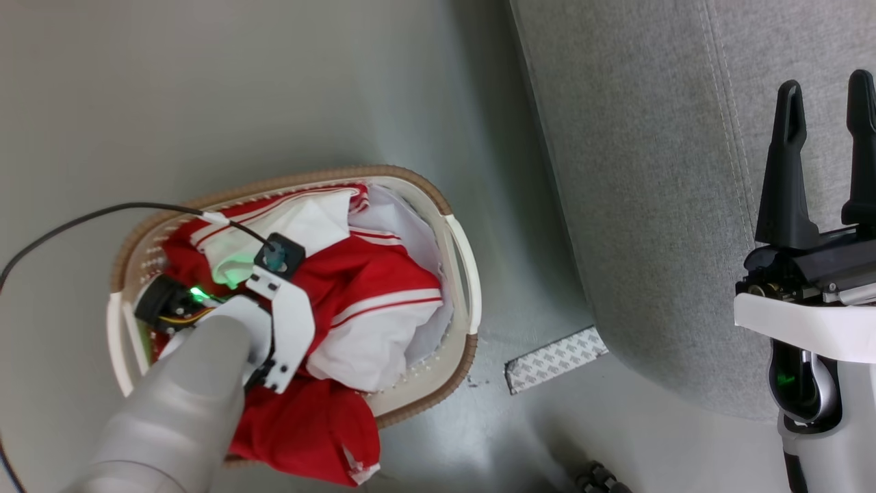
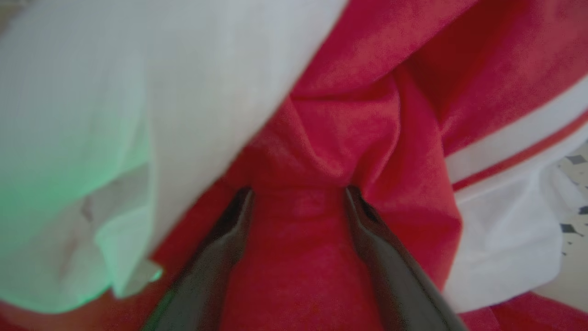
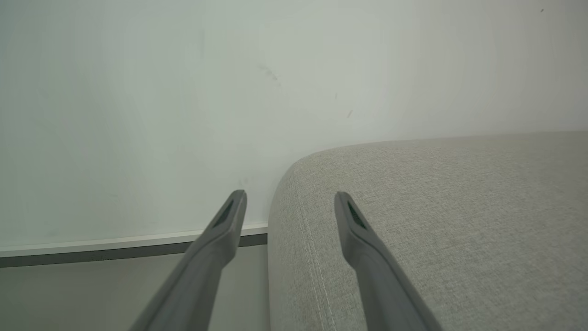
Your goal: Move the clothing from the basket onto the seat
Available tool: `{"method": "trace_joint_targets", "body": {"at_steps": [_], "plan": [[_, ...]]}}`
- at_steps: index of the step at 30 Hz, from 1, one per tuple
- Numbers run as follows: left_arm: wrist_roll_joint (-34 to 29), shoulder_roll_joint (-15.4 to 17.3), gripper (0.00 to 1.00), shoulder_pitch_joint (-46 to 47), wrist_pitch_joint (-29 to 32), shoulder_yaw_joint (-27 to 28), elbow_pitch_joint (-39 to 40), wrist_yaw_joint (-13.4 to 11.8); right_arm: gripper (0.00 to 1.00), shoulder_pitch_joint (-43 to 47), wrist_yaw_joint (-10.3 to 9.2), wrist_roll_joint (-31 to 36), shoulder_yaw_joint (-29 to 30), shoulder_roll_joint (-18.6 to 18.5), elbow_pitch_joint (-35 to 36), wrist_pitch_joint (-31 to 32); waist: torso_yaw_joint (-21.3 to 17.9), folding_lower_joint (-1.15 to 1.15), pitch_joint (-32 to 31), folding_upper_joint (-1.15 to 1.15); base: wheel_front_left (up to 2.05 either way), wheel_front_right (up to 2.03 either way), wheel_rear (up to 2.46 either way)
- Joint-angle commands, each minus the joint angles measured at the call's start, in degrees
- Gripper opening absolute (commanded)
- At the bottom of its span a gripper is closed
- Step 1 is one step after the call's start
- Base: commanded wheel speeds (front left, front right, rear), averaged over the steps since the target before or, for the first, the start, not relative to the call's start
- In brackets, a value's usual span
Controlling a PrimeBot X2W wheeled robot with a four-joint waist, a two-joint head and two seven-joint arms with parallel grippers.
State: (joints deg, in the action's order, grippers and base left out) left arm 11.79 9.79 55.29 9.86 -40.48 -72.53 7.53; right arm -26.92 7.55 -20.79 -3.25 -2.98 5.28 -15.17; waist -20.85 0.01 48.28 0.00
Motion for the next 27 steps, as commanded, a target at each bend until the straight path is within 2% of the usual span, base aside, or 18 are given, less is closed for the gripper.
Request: {"method": "trace_joint_targets", "body": {"at_steps": [1, 10, 11, 12, 13, 21, 27], "plan": [[-0.6, 0.8, 1.0, 0.4, 0.7, -0.5, -0.5, -0.1, 1.0, -0.7, -0.12, -0.3, -0.1, 0.1, 0.2, 0.0, -0.6, -0.01, 0.9, 0.0, 0.0, 0.0, 0.0], [-2.3, 3.4, 1.0, 0.4, 5.8, -6.5, -1.1, -0.1, 1.0, -1.9, -0.12, -1.8, -1.2, 0.1, 0.1, 0.0, -1.9, -0.01, 3.2, 0.0, 0.0, 0.0, 0.0], [-1.5, 3.4, 0.95, 0.3, 5.9, -6.6, -1.1, -0.1, 1.0, -2.0, -0.12, -1.9, -1.2, 0.1, 0.1, 0.0, -2.0, -0.01, 3.3, 0.0, 0.0, 0.0, 0.0], [-0.6, 3.4, 0.55, 0.4, 5.6, -6.6, -1.1, -0.1, 1.0, -2.1, -0.12, -1.8, -1.3, 0.1, 0.1, 0.0, -2.1, -0.01, 3.4, 0.0, 0.0, 0.0, 0.0], [0.1, 3.5, 0.0, 0.5, 5.5, -6.7, -1.1, -0.1, 1.0, -2.1, -0.12, -1.9, -1.3, 0.1, 0.1, 0.0, -2.2, -0.01, 3.6, 0.0, 0.0, 0.0, 0.0], [4.2, 3.7, 0.0, 1.1, 3.2, -8.6, 0.2, -0.1, 1.0, -2.1, -0.12, -1.6, -0.7, 0.1, -0.6, 0.0, -1.7, -0.01, 3.0, 0.0, 0.0, 0.0, 0.0], [8.1, 1.5, 0.0, -1.5, -1.3, -10.4, 2.4, -0.1, 1.0, -1.3, -0.12, -0.6, 0.1, 0.1, -1.4, 0.0, 0.0, -0.01, -2.5, 0.0, 0.0, 0.0, 0.0]]}}
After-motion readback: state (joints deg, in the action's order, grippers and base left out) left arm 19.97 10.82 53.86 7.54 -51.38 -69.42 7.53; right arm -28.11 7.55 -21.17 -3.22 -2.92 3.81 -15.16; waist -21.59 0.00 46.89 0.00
